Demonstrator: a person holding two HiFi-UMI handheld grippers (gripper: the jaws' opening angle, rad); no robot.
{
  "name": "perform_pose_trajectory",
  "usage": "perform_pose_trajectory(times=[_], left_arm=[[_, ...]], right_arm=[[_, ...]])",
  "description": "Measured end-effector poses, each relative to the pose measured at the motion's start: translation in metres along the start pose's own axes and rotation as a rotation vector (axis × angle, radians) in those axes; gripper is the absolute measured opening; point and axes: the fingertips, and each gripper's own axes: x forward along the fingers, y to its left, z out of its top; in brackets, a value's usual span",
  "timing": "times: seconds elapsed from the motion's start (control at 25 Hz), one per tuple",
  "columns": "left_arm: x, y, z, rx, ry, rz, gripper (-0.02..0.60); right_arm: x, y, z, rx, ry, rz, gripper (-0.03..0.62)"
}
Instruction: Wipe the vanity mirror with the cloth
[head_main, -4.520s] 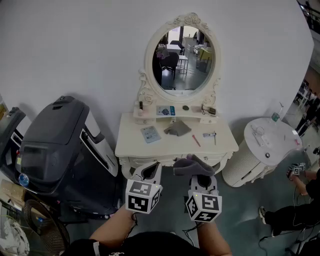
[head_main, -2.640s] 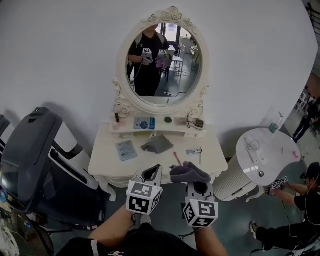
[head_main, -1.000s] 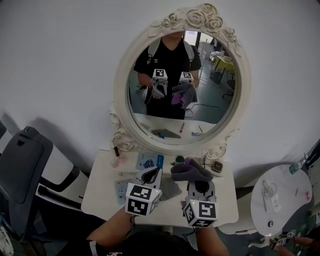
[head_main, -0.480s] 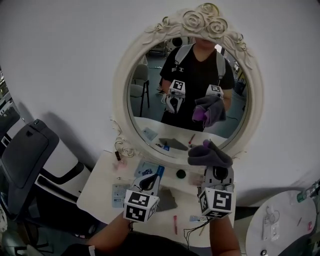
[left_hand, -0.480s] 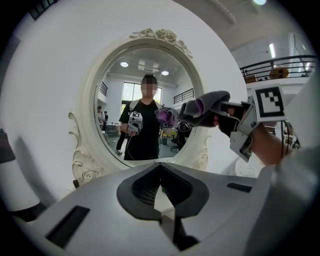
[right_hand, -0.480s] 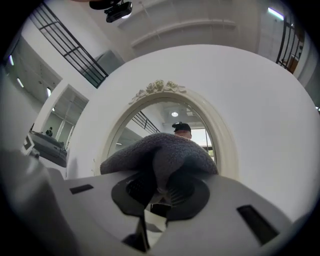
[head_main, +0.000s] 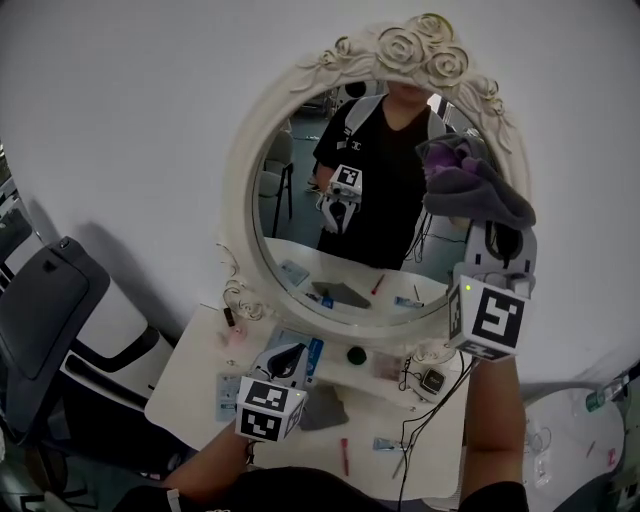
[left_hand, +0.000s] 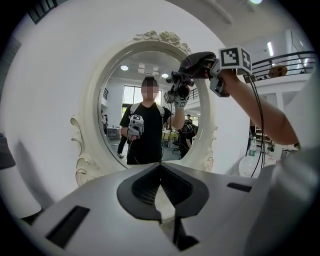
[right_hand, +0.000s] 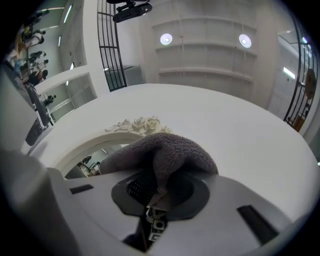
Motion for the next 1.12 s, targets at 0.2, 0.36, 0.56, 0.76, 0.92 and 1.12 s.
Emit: perform_pose_trajectory(times=[0.2, 0.36, 0.56, 0.76, 0.92, 1.12], left_arm=[[0.000, 0.013, 0.001, 0.011, -0.006, -0.027, 0.005], [-0.004, 0.027, 0.006, 0.006, -0.025, -0.034, 0.006], [0.001, 0.036, -0.001, -0.011, -0.007, -0.049, 0.006], [0.013, 0.026, -0.005, -0.005, 0.012, -0.083, 0.006], [0.021, 0.020, -0.006, 0.004, 0.020, -0.102, 0.006], [0.030, 0.014, -0.007, 0.009, 0.029, -0.117, 0.006]], right_arm=[[0.038, 0.002, 0.021, -0.091, -0.001, -0.054, 0.046], [0.051, 0.001, 0.009, -0.105, 0.060, -0.106, 0.046], [0.052, 0.002, -0.011, -0.182, 0.092, -0.148, 0.046], [0.046, 0.004, -0.024, -0.192, 0.106, -0.141, 0.044], [0.039, 0.003, -0.039, -0.143, 0.147, -0.116, 0.044], [0.027, -0.002, -0.057, -0.090, 0.190, -0.095, 0.044]])
